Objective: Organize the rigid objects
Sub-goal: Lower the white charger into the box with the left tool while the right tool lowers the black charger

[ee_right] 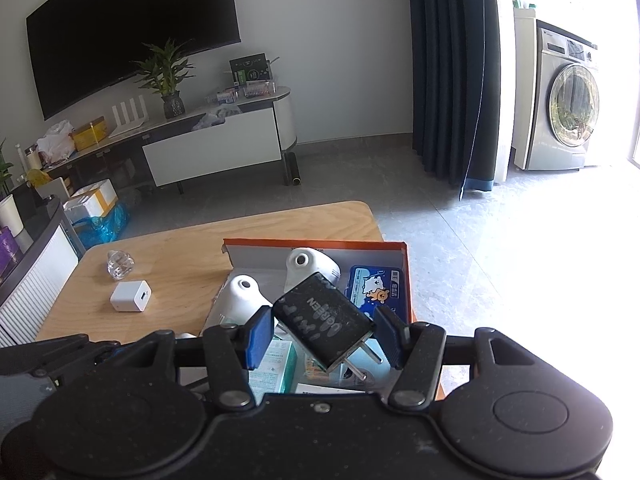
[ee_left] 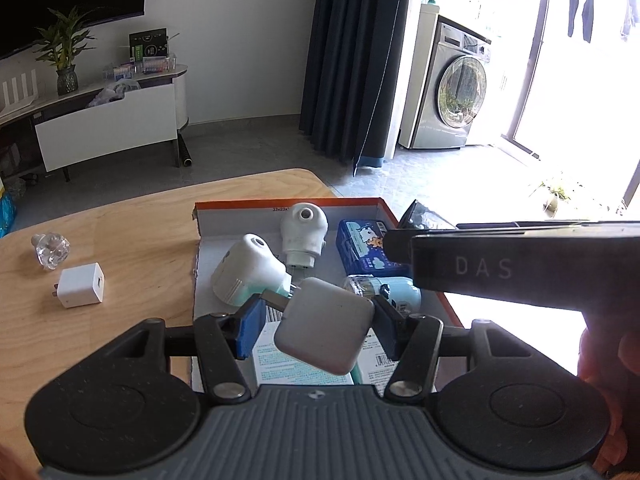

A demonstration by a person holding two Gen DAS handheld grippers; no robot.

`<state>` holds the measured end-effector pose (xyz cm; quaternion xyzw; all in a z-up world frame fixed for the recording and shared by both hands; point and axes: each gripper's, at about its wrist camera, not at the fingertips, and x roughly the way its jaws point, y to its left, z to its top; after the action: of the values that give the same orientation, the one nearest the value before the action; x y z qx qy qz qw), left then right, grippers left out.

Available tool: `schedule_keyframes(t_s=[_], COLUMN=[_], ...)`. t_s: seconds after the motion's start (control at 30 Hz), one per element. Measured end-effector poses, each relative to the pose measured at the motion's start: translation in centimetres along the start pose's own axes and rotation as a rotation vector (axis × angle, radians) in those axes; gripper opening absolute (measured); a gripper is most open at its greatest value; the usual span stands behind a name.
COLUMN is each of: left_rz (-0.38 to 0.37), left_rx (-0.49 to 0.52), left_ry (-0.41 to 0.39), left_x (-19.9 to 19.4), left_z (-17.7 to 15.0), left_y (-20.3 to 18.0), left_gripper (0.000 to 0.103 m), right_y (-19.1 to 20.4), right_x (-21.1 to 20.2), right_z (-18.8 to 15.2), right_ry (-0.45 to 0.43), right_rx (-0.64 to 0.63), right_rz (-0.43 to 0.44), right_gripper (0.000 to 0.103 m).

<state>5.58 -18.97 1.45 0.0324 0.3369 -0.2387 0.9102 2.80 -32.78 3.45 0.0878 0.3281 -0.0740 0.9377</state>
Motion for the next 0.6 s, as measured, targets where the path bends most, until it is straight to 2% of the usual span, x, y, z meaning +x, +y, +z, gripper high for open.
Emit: schedule_keyframes(t_s=[0.6], left_rz=[-0.015], left_rx=[-0.005], left_ry=[0.023], left_x=[1.8], left_z=[0.4], left_y=[-0.2], left_gripper=[0.058], right_y=[-0.4], right_x=[2.4], right_z=[0.5], right_ry=[0.039], right_rx=[-0.006], right_rz=[0.005], right_gripper=[0.067])
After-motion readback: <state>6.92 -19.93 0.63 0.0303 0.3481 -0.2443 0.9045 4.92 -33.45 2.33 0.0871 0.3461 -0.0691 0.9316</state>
